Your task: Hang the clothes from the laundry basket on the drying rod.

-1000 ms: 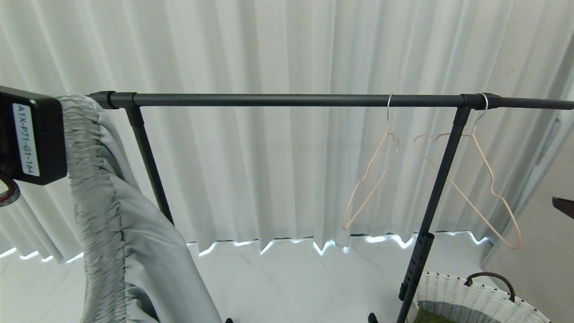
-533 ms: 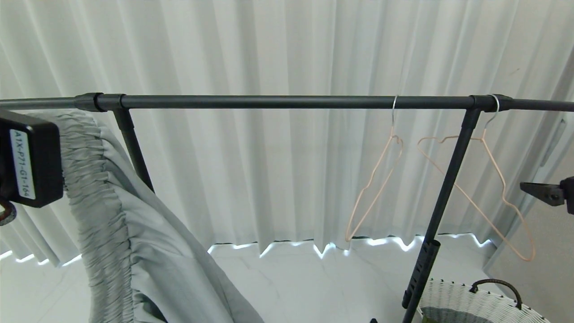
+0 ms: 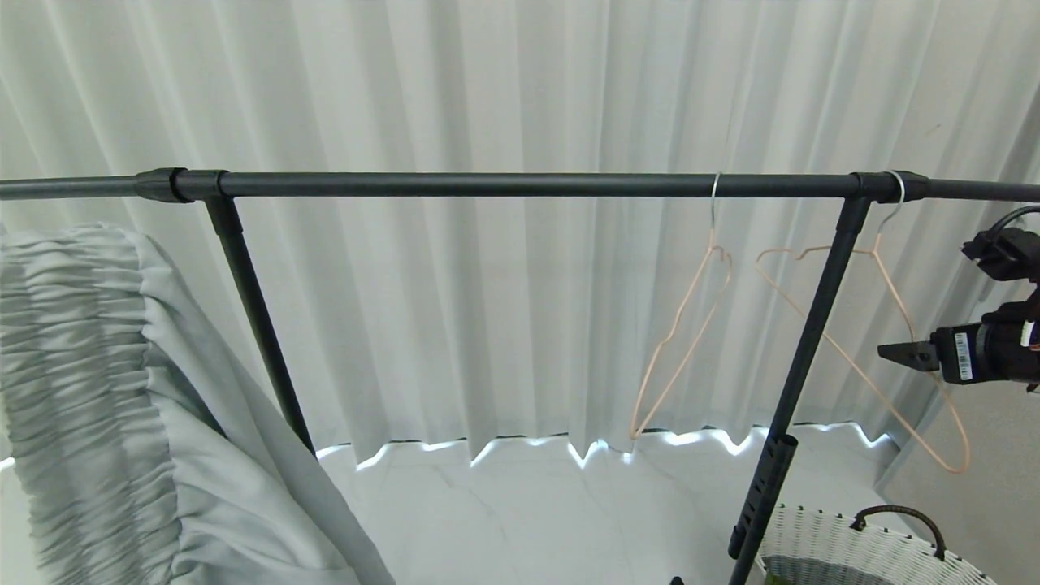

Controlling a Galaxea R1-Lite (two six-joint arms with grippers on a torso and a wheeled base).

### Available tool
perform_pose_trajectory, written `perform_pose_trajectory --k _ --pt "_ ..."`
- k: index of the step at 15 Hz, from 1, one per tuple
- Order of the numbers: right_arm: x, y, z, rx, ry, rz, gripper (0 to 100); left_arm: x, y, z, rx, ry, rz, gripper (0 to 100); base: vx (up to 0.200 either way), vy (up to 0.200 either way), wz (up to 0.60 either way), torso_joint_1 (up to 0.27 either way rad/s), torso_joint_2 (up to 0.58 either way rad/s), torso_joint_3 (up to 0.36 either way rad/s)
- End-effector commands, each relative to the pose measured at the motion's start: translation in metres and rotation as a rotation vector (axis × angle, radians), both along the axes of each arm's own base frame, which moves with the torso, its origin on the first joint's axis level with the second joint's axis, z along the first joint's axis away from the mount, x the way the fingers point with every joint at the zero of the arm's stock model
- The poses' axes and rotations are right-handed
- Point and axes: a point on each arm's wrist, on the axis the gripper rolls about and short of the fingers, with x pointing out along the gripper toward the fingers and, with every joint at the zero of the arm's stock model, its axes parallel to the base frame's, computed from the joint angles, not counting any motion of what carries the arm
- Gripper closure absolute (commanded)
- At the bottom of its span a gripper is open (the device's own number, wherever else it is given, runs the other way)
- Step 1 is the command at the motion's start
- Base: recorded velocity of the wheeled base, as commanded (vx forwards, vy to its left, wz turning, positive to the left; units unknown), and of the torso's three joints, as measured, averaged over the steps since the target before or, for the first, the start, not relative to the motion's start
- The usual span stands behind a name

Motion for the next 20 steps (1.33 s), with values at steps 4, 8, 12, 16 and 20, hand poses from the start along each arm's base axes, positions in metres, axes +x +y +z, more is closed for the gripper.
perform_pose_trajectory --k 4,8,12,16,20 --pt "0.026 0.003 -0.008 0.012 0.038 0.006 0 0.011 -0.002 -0.009 -0.016 -0.092 -0.054 100 0.0 0.0 0.0 0.0 0.0 0.0" --pt "0.046 0.003 -0.008 0.077 0.055 -0.041 0 0.011 0.0 -0.01 -0.003 -0.101 -0.051 100 0.0 0.0 0.0 0.0 0.0 0.0" --pt "0.045 0.009 -0.011 0.115 0.09 -0.051 0 0.009 0.002 -0.009 -0.01 -0.108 -0.051 100 0.0 0.0 0.0 0.0 0.0 0.0" --pt "0.044 0.012 -0.012 0.115 0.095 -0.043 0 0.01 0.001 -0.01 -0.006 -0.104 -0.051 100 0.0 0.0 0.0 0.0 0.0 0.0" --pt "0.044 0.012 -0.011 0.115 0.092 -0.046 100 0.008 0.003 -0.01 -0.011 -0.109 -0.051 100 0.0 0.0 0.0 0.0 0.0 0.0"
